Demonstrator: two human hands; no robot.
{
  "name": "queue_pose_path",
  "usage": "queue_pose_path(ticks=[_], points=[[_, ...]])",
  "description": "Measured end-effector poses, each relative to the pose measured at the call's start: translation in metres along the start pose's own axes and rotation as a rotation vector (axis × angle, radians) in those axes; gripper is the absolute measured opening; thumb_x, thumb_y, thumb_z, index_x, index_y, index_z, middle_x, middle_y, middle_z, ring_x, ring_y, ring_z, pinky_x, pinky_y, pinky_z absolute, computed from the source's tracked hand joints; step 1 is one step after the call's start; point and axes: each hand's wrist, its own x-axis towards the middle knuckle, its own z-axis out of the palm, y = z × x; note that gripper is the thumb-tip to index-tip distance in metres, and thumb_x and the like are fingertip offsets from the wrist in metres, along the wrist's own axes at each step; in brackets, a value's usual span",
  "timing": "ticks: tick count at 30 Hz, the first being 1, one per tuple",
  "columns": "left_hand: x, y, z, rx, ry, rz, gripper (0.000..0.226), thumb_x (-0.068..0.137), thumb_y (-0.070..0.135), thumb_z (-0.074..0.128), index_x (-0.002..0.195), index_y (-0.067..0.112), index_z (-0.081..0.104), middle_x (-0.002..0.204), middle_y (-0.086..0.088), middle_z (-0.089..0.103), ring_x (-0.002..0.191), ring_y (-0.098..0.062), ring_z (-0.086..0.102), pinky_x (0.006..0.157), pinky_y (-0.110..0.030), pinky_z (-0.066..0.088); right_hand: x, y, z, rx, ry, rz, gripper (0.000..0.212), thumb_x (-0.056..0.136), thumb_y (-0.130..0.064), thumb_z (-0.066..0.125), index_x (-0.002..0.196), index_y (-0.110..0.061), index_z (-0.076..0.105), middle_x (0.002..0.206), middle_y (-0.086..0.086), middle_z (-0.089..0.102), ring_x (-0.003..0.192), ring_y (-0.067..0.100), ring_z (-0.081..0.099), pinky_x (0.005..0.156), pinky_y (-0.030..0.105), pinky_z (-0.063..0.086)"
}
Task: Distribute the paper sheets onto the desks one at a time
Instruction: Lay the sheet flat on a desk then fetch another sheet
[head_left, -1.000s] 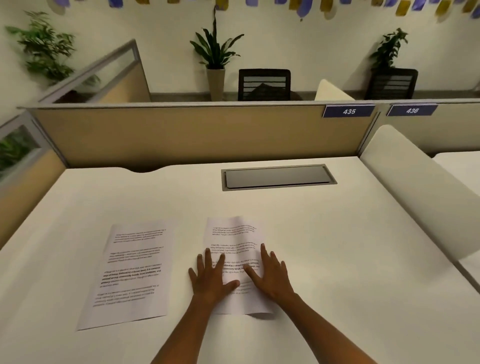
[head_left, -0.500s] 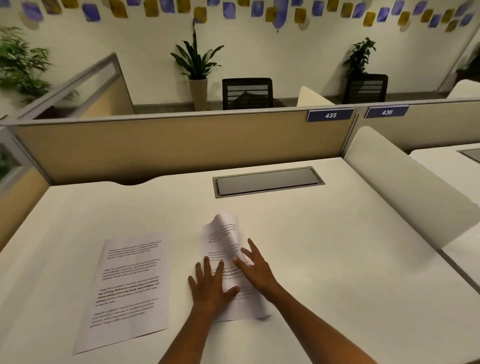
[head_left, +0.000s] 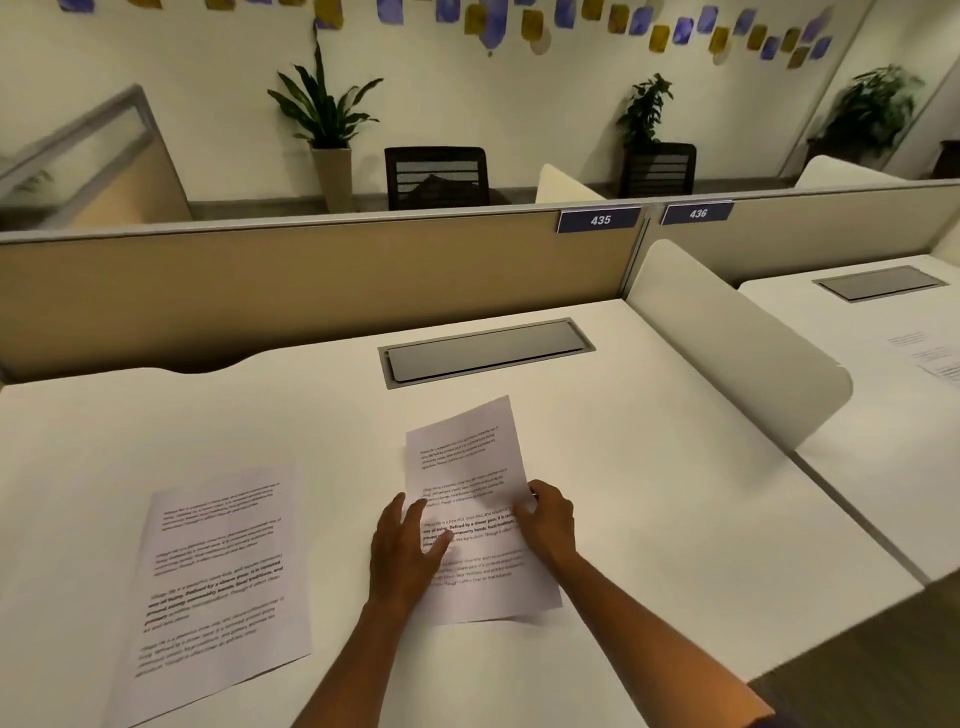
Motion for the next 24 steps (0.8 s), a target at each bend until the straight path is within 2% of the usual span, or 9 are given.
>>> queue_pose_path(ticks=[3, 5, 8, 11, 13, 15, 16, 19, 24], points=[[0.002, 0.014, 0.008, -0.110, -0.022, 0.049, 0.076, 0.085, 0.045, 0.067, 0.148, 0.019, 0.032, 0.158, -0.007, 0.027, 0.143, -0.025, 0.029, 0.112, -0.039, 0.034, -0.010, 0.013, -0.025, 0.112, 0.032, 0.030, 0.012, 0.093, -0.021, 0.057, 0.089, -0.011, 0.062, 0.082, -0.003, 0.065, 0.069, 0.004, 0.058, 0.050, 0.010, 0.039], [0.003, 0.027, 0.015, -0.153, -0.048, 0.087, 0.082, 0.085, 0.044, 0.067, 0.150, 0.020, 0.023, 0.158, -0.005, 0.025, 0.143, -0.024, 0.029, 0.113, -0.039, 0.035, -0.017, 0.026, -0.040, 0.211, 0.065, 0.070, 0.014, 0.091, -0.021, 0.060, 0.092, -0.009, 0.065, 0.082, -0.005, 0.068, 0.072, 0.007, 0.063, 0.054, 0.009, 0.046], [0.003, 0.048, 0.027, -0.263, -0.079, 0.097, 0.082, 0.085, 0.038, 0.069, 0.150, 0.019, 0.023, 0.154, -0.003, 0.032, 0.139, -0.022, 0.035, 0.112, -0.037, 0.036, -0.024, 0.051, -0.061, 0.345, 0.114, 0.129, 0.007, 0.089, -0.022, 0.064, 0.094, -0.017, 0.067, 0.091, -0.003, 0.073, 0.084, 0.018, 0.070, 0.072, 0.029, 0.057], [-0.001, 0.076, 0.043, -0.383, -0.123, 0.041, 0.073, 0.085, 0.030, 0.071, 0.146, 0.018, 0.035, 0.138, -0.006, 0.052, 0.124, -0.026, 0.052, 0.105, -0.039, 0.043, -0.032, 0.073, -0.086, 0.424, 0.169, 0.170, 0.012, 0.089, -0.023, 0.066, 0.100, -0.019, 0.068, 0.098, -0.003, 0.073, 0.091, 0.018, 0.070, 0.079, 0.035, 0.058], [-0.005, 0.098, 0.051, -0.506, -0.135, -0.066, 0.052, 0.082, 0.020, 0.075, 0.130, 0.015, 0.055, 0.109, -0.004, 0.064, 0.100, -0.026, 0.059, 0.092, -0.036, 0.048, -0.037, 0.086, -0.103, 0.456, 0.207, 0.192, 0.010, 0.089, -0.024, 0.066, 0.099, -0.021, 0.067, 0.098, -0.003, 0.073, 0.091, 0.018, 0.070, 0.078, 0.034, 0.058], [-0.007, 0.120, 0.060, -0.605, -0.155, -0.114, 0.014, 0.080, 0.013, 0.077, 0.090, 0.020, 0.070, 0.083, 0.000, 0.068, 0.082, -0.026, 0.061, 0.081, -0.039, 0.050, -0.044, 0.102, -0.122, 0.481, 0.244, 0.207, 0.008, 0.090, -0.025, 0.066, 0.097, -0.023, 0.066, 0.097, -0.004, 0.072, 0.091, 0.017, 0.070, 0.076, 0.032, 0.057], [-0.007, 0.129, 0.066, -0.638, -0.177, -0.118, 0.010, 0.078, 0.013, 0.077, 0.076, 0.018, 0.069, 0.076, -0.004, 0.071, 0.076, -0.027, 0.063, 0.078, -0.044, 0.053, -0.048, 0.110, -0.132, 0.485, 0.261, 0.215, 0.008, 0.090, -0.026, 0.066, 0.098, -0.022, 0.066, 0.098, -0.005, 0.072, 0.091, 0.017, 0.069, 0.076, 0.031, 0.057], [-0.013, 0.158, 0.089, -0.676, -0.235, -0.128, 0.010, 0.077, 0.015, 0.079, 0.072, 0.010, 0.071, 0.077, -0.014, 0.073, 0.071, -0.029, 0.066, 0.075, -0.050, 0.056, -0.058, 0.139, -0.162, 0.490, 0.308, 0.262, 0.011, 0.090, -0.025, 0.066, 0.100, -0.019, 0.065, 0.098, -0.004, 0.070, 0.091, 0.015, 0.066, 0.076, 0.029, 0.054], [-0.046, 0.227, 0.143, -0.652, -0.338, -0.071, 0.007, 0.078, 0.017, 0.078, 0.080, 0.013, 0.072, 0.081, -0.007, 0.075, 0.078, -0.031, 0.071, 0.076, -0.046, 0.059, -0.082, 0.197, -0.225, 0.604, 0.395, 0.317, 0.012, 0.090, -0.022, 0.066, 0.102, -0.019, 0.065, 0.100, -0.001, 0.072, 0.091, 0.018, 0.070, 0.083, 0.040, 0.060]])
